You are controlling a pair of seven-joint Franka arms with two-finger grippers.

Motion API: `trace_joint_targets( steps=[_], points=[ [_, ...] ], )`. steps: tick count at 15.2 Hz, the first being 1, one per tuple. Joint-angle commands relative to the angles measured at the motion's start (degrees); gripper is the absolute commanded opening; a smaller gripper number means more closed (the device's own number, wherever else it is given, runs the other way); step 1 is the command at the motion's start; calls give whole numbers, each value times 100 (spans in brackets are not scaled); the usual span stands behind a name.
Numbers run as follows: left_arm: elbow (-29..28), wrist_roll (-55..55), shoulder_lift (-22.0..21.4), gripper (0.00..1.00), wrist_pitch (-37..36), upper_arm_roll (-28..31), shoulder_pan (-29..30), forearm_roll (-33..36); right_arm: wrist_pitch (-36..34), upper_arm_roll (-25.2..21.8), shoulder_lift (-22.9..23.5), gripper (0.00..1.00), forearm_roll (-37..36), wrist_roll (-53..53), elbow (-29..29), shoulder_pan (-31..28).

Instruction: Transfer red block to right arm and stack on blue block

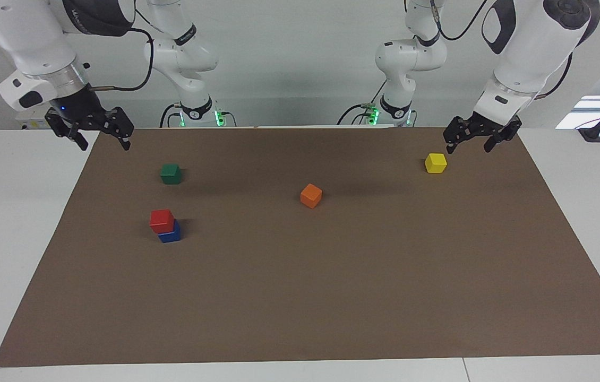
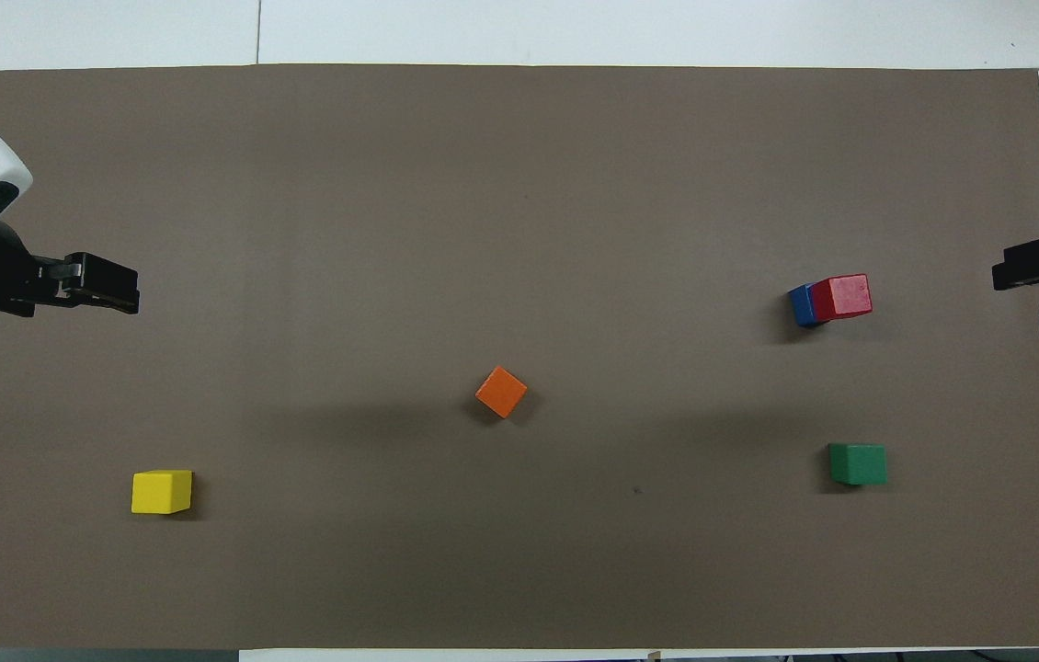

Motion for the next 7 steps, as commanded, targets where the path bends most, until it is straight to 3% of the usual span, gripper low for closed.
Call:
trace_joint_targets(
  steps=[1, 7],
  points=[
    [-61, 20, -79, 100, 47, 35, -11, 47, -12, 35, -141, 100, 112, 57, -158, -35],
    [-61, 20, -79, 100, 47, 35, -11, 47, -118, 35, -141, 100, 112, 66, -158, -26]
  ],
)
